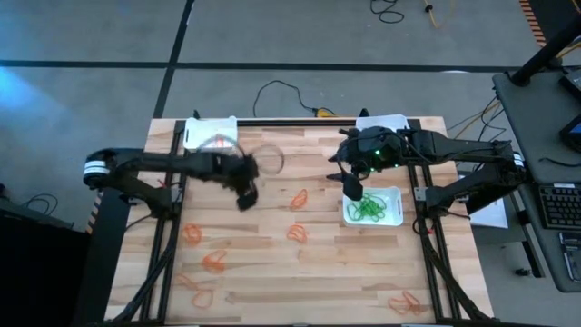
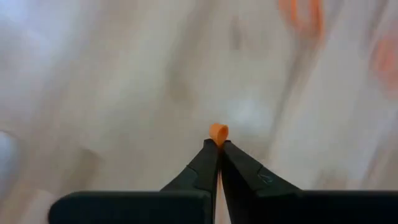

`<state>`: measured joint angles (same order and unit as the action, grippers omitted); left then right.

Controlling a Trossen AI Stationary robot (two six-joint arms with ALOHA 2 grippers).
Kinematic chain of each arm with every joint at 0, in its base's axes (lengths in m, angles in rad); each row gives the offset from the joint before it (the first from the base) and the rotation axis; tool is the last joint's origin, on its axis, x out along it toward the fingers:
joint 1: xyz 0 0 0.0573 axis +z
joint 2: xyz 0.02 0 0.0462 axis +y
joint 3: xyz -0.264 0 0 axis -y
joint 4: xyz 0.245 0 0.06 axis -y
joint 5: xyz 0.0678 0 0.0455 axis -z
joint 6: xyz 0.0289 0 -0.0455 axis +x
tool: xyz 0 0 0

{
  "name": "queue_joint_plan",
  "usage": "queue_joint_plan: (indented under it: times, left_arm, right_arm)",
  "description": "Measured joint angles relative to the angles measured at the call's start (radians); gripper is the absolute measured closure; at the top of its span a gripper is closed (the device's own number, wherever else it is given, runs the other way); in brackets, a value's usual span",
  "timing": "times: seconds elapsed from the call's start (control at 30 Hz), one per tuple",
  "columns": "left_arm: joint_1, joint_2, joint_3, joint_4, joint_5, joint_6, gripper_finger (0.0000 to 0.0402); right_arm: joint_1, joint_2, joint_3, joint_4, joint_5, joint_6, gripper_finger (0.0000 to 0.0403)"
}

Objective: Sort rubber bands into baskets
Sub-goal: Put the orange rubber band into the top left white bin

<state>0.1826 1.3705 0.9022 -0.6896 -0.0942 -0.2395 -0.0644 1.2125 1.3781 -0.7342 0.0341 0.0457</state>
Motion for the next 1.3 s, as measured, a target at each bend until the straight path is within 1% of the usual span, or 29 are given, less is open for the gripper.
queue_joint_plan:
  times: [0.07,0.17,0.3,0.4,0.47,0.53,0.63,0.7,0.73,0.8,0.9,0.93,0.97,1.03,1.1,1.2,1.3]
  left_arm:
    - [0.073,-0.002,0.100,-0.040,-0.001,-0.018,0.0401]
    - [0.219,-0.001,0.229,-0.112,-0.007,-0.026,0.0401]
    - [0.449,0.006,0.342,-0.210,-0.025,-0.065,0.0401]
    - [0.596,0.030,0.364,-0.255,-0.024,-0.088,0.0401]
    - [0.665,0.050,0.359,-0.253,-0.014,-0.090,0.0401]
    - [0.708,0.083,0.338,-0.242,-0.001,-0.095,0.0401]
    - [0.743,0.150,0.302,-0.217,-0.008,-0.095,0.0401]
    - [0.769,0.197,0.279,-0.183,-0.021,-0.096,0.0401]
    - [0.784,0.221,0.268,-0.157,-0.020,-0.099,0.0402]
    - [0.811,0.262,0.248,-0.117,-0.016,-0.115,0.0402]
    - [0.837,0.316,0.240,-0.093,-0.010,-0.130,0.0402]
    - [0.843,0.330,0.241,-0.096,-0.009,-0.131,0.0402]
    - [0.846,0.343,0.244,-0.101,-0.003,-0.129,0.0401]
    - [0.848,0.355,0.247,-0.104,0.001,-0.123,0.0397]
    - [0.848,0.355,0.248,-0.106,0.009,-0.119,0.0382]
    - [0.847,0.347,0.249,-0.127,0.037,-0.117,0.0346]
    - [0.846,0.308,0.265,-0.154,0.055,-0.101,0.0299]
  right_arm:
    - [-0.001,0.000,0.000,0.016,0.026,-0.214,0.0172]
    - [-0.001,0.000,0.000,0.014,0.028,-0.469,0.0172]
    - [-0.001,0.000,0.000,0.047,0.028,-0.766,0.0172]
    - [-0.001,0.000,0.000,0.086,0.029,-0.899,0.0172]
    - [-0.001,0.000,0.000,0.098,0.028,-0.933,0.0172]
    - [-0.001,0.000,0.000,0.096,0.028,-0.934,0.0172]
    - [-0.001,0.000,0.000,0.098,0.024,-0.901,0.0172]
    - [0.000,0.000,0.000,0.103,0.010,-0.826,0.0172]
    - [0.003,0.000,0.000,0.103,0.005,-0.756,0.0172]
    - [0.006,0.000,0.000,0.104,-0.022,-0.546,0.0172]
    - [0.008,0.000,0.000,0.105,-0.052,-0.138,0.0172]
    - [0.008,0.000,0.000,0.109,-0.051,-0.027,0.0172]
    - [0.003,0.000,0.000,0.119,-0.049,0.050,0.0172]
    - [-0.011,0.002,0.000,0.132,-0.034,0.096,0.0172]
    - [-0.018,0.002,0.000,0.132,-0.031,0.107,0.0172]
    - [-0.017,0.003,0.000,0.133,-0.033,0.114,0.0172]
    - [-0.016,0.003,0.000,0.116,-0.035,0.119,0.0172]
